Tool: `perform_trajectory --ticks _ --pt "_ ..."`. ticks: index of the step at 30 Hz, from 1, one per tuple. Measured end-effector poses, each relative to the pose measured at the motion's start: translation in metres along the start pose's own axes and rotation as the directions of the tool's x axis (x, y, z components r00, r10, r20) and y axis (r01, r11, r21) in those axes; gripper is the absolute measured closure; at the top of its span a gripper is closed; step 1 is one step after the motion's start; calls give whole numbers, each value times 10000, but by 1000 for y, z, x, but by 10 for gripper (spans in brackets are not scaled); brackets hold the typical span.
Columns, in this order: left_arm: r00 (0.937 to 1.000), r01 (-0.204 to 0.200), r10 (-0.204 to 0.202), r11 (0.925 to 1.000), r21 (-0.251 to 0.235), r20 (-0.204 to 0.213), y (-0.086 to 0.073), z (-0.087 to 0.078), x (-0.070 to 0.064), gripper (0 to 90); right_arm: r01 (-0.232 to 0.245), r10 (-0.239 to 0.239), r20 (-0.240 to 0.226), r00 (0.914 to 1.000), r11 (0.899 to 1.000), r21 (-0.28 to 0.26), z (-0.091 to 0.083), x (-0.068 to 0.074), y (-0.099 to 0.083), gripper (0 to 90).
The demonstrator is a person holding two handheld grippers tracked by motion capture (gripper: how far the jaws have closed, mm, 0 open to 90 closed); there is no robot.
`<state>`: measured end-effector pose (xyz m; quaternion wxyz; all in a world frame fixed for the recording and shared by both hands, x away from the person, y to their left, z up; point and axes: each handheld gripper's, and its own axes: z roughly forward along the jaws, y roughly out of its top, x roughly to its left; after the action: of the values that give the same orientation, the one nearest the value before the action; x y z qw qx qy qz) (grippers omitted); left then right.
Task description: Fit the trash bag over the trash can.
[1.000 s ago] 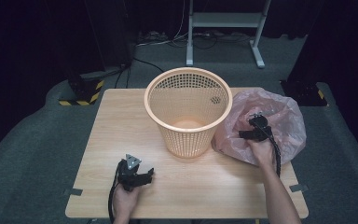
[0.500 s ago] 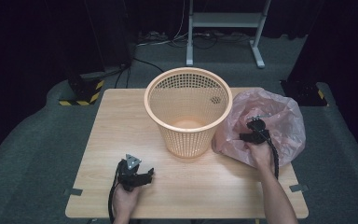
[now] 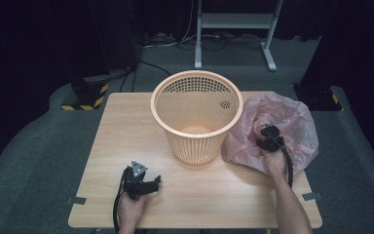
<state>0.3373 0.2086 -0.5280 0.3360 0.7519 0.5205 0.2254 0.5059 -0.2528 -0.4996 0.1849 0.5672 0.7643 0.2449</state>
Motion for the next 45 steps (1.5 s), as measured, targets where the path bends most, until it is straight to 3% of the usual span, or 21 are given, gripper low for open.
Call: perform_trajectory --ticks 10,28,45 --pt "10000 -13 13 10000 1 -1 0 0 0 187 -178 155 -373 9992 9978 -638 -28 -9 6 884" --pt "10000 6 -6 10000 -1 3 0 0 0 187 76 -152 -586 9982 9918 -1278 -71 -16 11 885" --pt "10000 9 -9 10000 0 9 0 0 0 187 116 -242 -862 9960 9895 -1440 -96 -19 10 885"
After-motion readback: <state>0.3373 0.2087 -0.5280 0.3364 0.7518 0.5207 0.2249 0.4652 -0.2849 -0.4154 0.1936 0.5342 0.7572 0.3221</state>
